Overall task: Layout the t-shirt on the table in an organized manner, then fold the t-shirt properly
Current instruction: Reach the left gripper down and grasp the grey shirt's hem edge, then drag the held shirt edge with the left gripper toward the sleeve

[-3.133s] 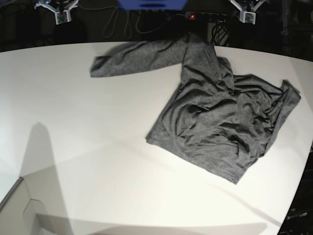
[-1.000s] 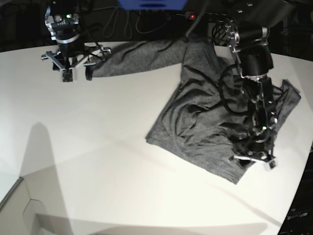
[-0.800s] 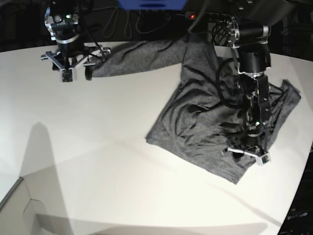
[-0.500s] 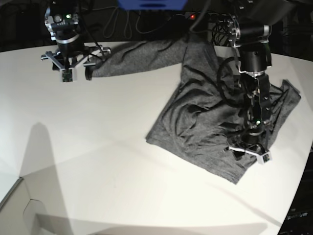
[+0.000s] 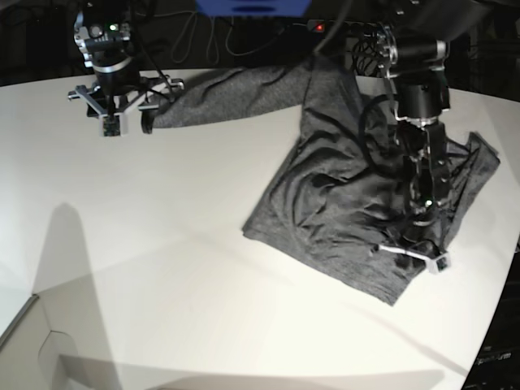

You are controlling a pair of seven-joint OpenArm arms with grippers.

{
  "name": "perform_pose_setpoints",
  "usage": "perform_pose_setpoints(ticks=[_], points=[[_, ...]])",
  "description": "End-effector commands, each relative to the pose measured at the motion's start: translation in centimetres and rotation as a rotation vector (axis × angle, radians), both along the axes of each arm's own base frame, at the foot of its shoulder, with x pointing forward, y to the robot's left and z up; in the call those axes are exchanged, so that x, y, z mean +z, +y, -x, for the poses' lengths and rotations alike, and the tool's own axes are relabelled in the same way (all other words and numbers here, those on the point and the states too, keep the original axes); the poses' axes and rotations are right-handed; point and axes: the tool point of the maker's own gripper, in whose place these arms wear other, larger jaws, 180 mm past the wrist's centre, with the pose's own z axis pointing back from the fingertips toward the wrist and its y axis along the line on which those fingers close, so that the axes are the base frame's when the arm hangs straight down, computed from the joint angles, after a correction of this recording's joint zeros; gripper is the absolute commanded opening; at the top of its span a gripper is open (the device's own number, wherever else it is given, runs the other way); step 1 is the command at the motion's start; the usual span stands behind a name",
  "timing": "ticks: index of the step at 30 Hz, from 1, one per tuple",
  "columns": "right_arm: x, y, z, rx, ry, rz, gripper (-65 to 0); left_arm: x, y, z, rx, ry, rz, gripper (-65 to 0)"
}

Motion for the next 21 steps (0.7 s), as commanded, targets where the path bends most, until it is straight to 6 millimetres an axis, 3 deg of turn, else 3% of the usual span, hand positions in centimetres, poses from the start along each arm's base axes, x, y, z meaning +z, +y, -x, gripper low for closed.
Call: perform_pose_setpoints(ticks=[1,3,6,11,14,21], points=[[0.9,-0.1,-0.4,0.006,-0.037,0.006,-35.2,4.0,0.4,-1.3,0.002,-0.114,-0.031,-64.9],[1.1,-0.1,-0.8,0.006,-0.046,0.007,-35.2,7.6,-0.2,-1.2,-0.012,-0.201,-0.051,-64.9],[1.6,-0.7,-1.5,-0.007,-0.066,0.015,-35.2,11.9,-1.7,-1.0,-0.042,-0.272,-0.042,-64.9],[2.9,-1.1,-3.3,-0.017,-0.122,0.022,-35.2,18.4,-2.6,0.0,-0.074,-0.388,-0.075,-64.9],[3.6,-0.9,-4.5,-0.014,-0.156,0.019,-35.2,20.3,-2.8,0.9,-0.084,-0.425,-0.097,-64.9],[5.2,0.5,-6.7,0.016,-0.221,-0.003,-34.8,20.9,-4.1,4.7,-0.114,-0.45,-0.123,-64.9]])
